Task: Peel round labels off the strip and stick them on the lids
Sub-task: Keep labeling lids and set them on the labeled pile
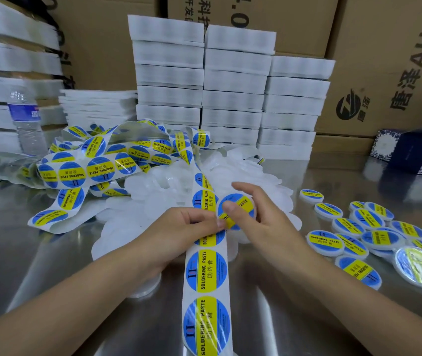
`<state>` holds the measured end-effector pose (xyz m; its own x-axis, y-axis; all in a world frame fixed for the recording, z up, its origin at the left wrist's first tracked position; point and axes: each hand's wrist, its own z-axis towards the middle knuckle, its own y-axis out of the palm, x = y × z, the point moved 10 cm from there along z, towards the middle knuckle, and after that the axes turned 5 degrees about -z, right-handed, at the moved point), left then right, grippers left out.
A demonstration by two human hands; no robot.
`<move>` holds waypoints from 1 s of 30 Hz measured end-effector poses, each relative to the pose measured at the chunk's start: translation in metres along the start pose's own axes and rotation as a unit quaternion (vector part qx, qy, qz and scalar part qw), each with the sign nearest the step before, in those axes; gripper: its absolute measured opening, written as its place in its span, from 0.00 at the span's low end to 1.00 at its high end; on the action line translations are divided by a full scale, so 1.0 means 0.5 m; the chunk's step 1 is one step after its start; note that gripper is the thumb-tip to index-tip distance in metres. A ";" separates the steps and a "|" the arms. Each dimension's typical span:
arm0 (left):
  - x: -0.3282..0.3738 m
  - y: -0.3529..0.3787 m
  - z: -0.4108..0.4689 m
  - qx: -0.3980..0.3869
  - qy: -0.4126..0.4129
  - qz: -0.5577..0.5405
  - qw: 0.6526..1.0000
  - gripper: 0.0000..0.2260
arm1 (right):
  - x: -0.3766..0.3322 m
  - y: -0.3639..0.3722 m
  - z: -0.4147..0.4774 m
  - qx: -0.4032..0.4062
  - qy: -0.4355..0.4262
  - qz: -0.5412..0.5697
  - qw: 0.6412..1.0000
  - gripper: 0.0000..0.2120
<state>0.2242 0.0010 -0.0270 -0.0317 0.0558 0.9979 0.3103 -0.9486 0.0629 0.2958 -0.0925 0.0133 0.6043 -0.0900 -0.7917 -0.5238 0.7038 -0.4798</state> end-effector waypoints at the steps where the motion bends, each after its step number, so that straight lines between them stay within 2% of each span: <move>1: 0.003 0.005 -0.001 -0.010 0.004 0.000 1.000 0.15 | 0.000 0.005 -0.002 -0.007 -0.004 0.006 1.000 0.26; 4: 0.006 0.011 -0.001 -0.031 0.012 -0.004 0.999 0.17 | 0.004 0.006 -0.001 -0.010 -0.004 0.007 1.000 0.25; 9: 0.009 0.019 -0.004 -0.056 0.015 -0.001 0.998 0.17 | 0.013 0.011 0.002 -0.025 -0.003 -0.005 1.000 0.13; 14: 0.009 0.021 -0.006 -0.055 0.015 0.004 0.998 0.18 | 0.012 0.009 0.002 -0.020 -0.004 -0.014 1.000 0.19; 22: 0.005 0.016 -0.004 -0.043 0.013 0.028 0.999 0.17 | 0.015 -0.001 0.004 0.015 -0.013 -0.035 0.999 0.12; 30: 0.003 0.018 0.000 -0.049 0.020 0.032 0.998 0.15 | 0.005 -0.010 0.007 0.033 -0.012 -0.044 0.998 0.16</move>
<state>0.2267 -0.0073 -0.0248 -0.0522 -0.0171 0.9985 0.2184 -0.9759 -0.0053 0.3021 -0.0940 0.0148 0.6606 -0.1366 -0.7382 -0.4287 0.7385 -0.5204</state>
